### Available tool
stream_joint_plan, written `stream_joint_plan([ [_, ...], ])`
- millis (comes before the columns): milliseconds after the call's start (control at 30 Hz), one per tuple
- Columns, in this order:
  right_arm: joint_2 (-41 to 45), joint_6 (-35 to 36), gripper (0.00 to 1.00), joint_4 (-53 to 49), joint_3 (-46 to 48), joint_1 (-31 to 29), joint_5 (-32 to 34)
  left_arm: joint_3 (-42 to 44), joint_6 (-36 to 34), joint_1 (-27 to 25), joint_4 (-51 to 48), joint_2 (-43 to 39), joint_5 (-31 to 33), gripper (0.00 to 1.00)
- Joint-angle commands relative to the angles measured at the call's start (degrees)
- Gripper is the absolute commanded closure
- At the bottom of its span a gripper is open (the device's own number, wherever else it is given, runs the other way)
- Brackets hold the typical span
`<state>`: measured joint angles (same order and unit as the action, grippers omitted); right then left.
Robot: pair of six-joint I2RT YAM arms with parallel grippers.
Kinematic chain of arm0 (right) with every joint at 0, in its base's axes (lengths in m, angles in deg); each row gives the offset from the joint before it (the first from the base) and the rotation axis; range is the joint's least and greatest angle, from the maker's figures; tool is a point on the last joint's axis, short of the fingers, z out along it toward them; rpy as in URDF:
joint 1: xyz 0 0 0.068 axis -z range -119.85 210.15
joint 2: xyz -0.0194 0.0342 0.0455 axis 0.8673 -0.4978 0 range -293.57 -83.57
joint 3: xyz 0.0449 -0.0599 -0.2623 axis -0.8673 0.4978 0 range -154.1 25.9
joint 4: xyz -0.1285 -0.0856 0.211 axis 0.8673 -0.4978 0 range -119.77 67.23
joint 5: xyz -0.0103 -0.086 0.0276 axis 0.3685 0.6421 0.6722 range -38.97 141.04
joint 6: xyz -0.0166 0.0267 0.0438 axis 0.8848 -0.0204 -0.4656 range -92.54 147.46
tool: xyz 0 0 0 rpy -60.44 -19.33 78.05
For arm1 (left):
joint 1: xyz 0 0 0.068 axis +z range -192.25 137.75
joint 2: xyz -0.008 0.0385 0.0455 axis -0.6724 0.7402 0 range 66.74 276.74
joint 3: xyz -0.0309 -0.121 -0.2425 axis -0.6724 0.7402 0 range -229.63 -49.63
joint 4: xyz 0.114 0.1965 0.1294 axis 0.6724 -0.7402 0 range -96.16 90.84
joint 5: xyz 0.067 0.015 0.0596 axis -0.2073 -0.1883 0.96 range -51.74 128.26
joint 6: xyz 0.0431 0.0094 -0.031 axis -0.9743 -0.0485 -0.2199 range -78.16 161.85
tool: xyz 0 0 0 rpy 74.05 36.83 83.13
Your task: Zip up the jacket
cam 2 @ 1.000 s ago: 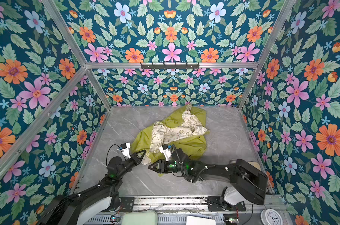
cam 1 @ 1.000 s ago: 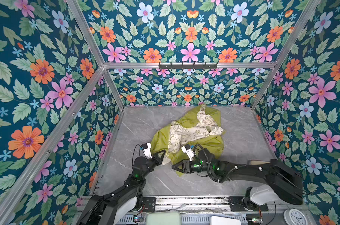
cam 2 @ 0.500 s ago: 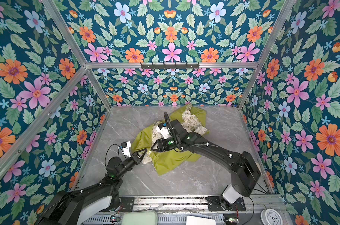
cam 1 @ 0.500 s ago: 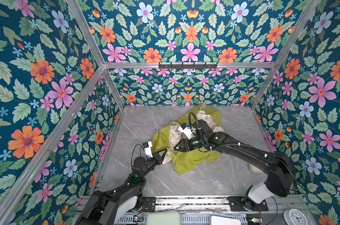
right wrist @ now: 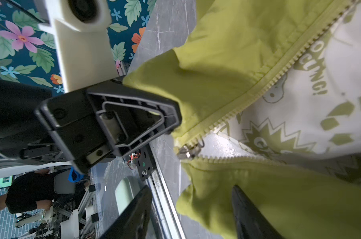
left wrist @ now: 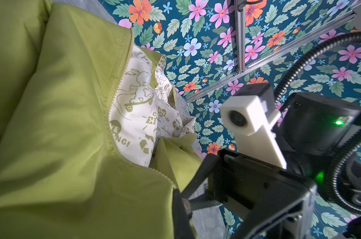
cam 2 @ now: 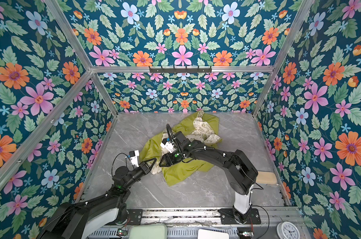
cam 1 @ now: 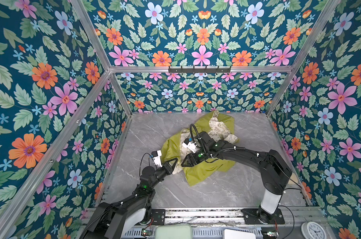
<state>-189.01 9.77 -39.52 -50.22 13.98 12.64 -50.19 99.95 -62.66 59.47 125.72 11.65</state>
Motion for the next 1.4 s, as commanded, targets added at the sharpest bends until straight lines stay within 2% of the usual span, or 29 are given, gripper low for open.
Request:
stream_joint_plan([
  [0, -1.22, 3.36, 0.39, 2.82, -0.72, -0.07, -1.68, 0.20, 0.52, -0.01, 2.53, 0.01, -0.98, 1.00],
  [100, -1.24, 1.25, 0.45, 6.81, 1.16, -0.07, -4.57, 0.43, 0.43, -0.03, 2.19, 0.07, -0.28, 1.00],
  [200, -1.16, -2.43, 0.60, 13.81, 5.10, -0.10, -7.80, 0.47, 0.34, -0.02, 2.09, 0.39, 0.54, 1.00],
  [267, -1.06, -4.41, 0.68, 17.23, 7.43, -0.14, -8.44, 0.38, 0.43, -0.01, 2.10, 0.87, 0.86, 1.00],
  [367, -1.30, -6.62, 0.71, 20.47, 9.47, -0.13, -8.61, 0.05, 0.53, -0.03, 2.63, 1.61, 0.52, 1.00],
  [533, -1.24, -11.67, 0.92, 27.53, 11.85, -0.32, -8.74, -0.14, 1.19, -0.04, 2.63, 2.24, 0.15, 1.00],
  [600, -1.00, -13.64, 0.99, 30.24, 12.84, -0.34, -8.55, -0.06, 2.01, -0.07, 2.19, 2.19, 0.23, 0.88],
  [733, -0.34, -15.33, 1.00, 32.17, 14.35, -0.35, -6.67, -0.03, 4.28, -0.08, -3.99, 0.60, 2.09, 0.65],
  [800, -0.24, -15.59, 1.00, 32.34, 14.59, -0.40, -6.41, 1.03, 6.15, -0.09, -3.98, -0.57, 2.44, 0.35],
  [833, -0.20, -15.74, 1.00, 32.39, 14.48, -0.36, -6.51, 1.50, 7.14, -0.16, -3.84, -1.30, 2.44, 0.30],
  [1067, -0.55, -14.85, 1.00, 29.94, 13.58, -0.41, -5.64, 1.10, 9.85, -0.29, -8.26, -6.34, 2.27, 0.29],
  [1300, 0.02, -13.87, 1.00, 27.59, 13.62, -0.44, -4.29, -0.29, 11.45, -0.35, -17.05, -8.88, 2.54, 0.32],
  [1367, 0.12, -13.47, 1.00, 27.22, 13.71, -0.45, -3.91, 0.77, 14.05, -0.51, -15.89, -9.52, 2.97, 0.33],
])
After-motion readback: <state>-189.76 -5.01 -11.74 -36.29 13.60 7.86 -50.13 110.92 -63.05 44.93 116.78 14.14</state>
